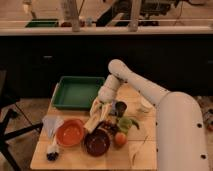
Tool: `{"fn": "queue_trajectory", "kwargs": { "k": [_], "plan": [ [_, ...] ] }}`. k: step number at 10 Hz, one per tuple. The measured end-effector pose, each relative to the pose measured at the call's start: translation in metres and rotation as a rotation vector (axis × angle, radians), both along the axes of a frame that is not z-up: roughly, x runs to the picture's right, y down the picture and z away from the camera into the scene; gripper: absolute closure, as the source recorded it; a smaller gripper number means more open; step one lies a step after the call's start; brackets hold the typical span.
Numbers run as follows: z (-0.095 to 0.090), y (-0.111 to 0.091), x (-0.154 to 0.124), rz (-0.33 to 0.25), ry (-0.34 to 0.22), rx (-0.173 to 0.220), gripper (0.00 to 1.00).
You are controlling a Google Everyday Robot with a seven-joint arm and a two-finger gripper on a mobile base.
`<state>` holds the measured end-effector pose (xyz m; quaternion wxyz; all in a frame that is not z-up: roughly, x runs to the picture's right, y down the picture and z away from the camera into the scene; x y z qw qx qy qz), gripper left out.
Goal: Place eraser in purple bowl
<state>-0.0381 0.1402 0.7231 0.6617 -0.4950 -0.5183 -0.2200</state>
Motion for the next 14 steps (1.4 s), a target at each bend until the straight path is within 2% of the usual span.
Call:
{"fn": "queue_trajectory", "kwargs": {
  "k": [2, 5, 10, 14],
  "plan": [
    [-0.002, 0.015, 0.0, -0.022, -0.051, -0.028, 1.0],
    [-0.005, 0.03, -0.005, -0.074, -0.102, -0.036, 1.0],
    [-0.009, 0.038, -0.011, -0.18, -0.135, 0.008, 1.0],
    [-0.012, 0.044, -0.012, -0.2, -0.138, 0.041, 1.0]
  ]
}}
